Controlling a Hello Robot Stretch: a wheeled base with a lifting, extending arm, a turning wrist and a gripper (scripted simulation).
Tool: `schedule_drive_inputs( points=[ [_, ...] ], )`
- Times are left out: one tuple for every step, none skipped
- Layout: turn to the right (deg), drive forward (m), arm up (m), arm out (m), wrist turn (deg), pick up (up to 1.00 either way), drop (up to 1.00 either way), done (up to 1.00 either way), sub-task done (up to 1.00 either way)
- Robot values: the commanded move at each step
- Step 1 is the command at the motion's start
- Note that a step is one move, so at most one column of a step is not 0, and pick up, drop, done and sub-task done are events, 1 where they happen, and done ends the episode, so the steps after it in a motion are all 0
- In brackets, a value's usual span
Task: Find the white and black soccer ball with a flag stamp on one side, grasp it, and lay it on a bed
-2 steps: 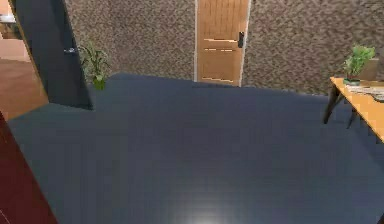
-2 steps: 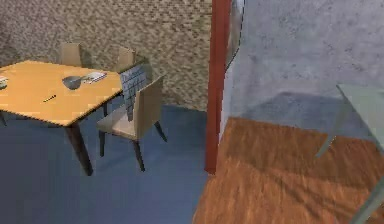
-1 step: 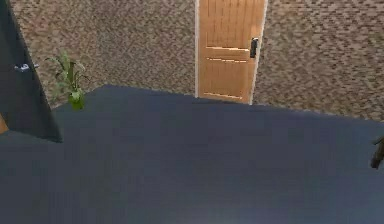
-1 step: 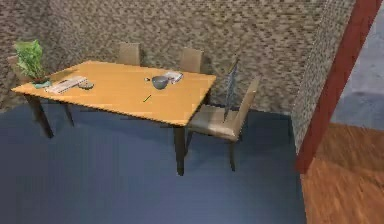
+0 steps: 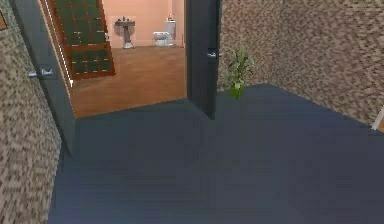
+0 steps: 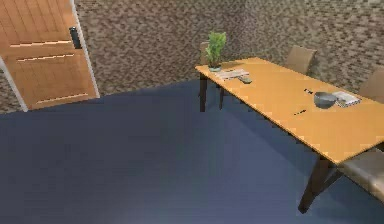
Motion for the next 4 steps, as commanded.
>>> schedule_drive_inputs(
  points=[
    [-18.0, 0.0, 0.0, 0.0, 0.0, 0.0, 0.0, 0.0, 0.0],
    [0.0, 1.0, 0.0, 0.0, 0.0, 0.0, 0.0, 0.0, 0.0],
    [0.0, 0.85, 0.0, 0.0, 0.0, 0.0, 0.0, 0.0, 0.0],
    [-15.0, 0.0, 0.0, 0.0, 0.0, 0.0, 0.0, 0.0, 0.0]
  ],
)
